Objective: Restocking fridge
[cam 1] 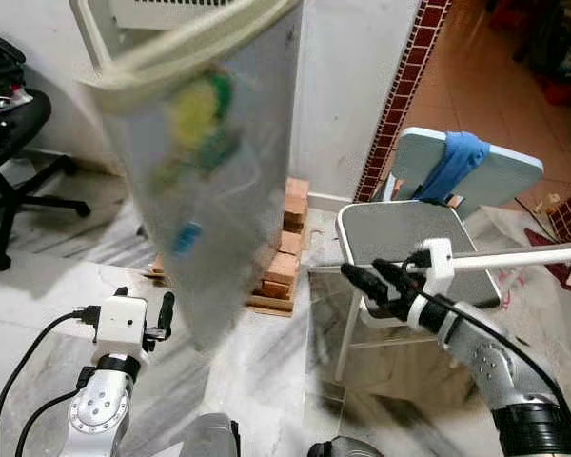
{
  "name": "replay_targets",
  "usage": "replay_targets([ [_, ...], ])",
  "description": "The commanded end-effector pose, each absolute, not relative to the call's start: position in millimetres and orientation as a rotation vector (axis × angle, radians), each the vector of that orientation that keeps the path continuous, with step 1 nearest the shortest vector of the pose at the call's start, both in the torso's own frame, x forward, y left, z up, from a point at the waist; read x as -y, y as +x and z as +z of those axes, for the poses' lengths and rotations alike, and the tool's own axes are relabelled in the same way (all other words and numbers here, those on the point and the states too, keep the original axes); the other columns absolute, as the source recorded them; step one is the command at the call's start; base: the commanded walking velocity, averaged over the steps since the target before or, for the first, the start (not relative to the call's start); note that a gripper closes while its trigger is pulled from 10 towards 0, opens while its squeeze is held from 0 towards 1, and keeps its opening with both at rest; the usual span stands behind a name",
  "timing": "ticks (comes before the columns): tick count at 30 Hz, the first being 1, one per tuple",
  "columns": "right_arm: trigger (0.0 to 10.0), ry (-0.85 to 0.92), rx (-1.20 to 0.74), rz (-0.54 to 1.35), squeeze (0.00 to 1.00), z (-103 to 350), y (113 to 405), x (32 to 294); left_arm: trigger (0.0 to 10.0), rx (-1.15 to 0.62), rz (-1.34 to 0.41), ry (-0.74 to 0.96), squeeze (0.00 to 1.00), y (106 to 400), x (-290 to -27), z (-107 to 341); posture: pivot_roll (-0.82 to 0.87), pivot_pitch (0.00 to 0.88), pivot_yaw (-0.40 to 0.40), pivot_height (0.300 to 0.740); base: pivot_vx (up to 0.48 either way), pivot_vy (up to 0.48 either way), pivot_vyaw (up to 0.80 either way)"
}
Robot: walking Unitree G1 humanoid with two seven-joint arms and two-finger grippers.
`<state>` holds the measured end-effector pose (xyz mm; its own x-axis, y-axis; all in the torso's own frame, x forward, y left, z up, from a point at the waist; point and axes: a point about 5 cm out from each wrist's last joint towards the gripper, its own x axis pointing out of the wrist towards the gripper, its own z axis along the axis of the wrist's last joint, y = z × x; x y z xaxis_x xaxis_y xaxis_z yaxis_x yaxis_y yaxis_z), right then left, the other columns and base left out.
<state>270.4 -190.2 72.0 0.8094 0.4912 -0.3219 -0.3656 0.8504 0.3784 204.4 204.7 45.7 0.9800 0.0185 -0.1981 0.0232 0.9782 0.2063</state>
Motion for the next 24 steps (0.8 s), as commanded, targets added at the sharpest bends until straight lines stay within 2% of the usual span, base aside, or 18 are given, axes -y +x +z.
replay_targets([
  [1,10.0,0.257,-0.431,0.382,0.00,65.7,272.4,194.0,10.0,-0.218,-0.005,0.209,0.00,204.7,-206.7,44.7,0.15,0.062,-0.006,0.740,0.000,0.000,0.00],
  [10,10.0,0.166,-0.377,0.343,0.00,57.9,267.9,167.2,10.0,-0.215,-0.001,0.207,0.00,212.3,-206.3,48.9,0.14,0.072,0.006,0.740,0.000,0.000,0.00],
  [24,10.0,-0.012,-0.223,0.138,0.00,70.3,286.7,173.6,10.0,-0.225,-0.055,0.203,0.00,217.8,-199.1,46.0,0.11,0.072,0.013,0.740,0.000,0.467,0.00],
])
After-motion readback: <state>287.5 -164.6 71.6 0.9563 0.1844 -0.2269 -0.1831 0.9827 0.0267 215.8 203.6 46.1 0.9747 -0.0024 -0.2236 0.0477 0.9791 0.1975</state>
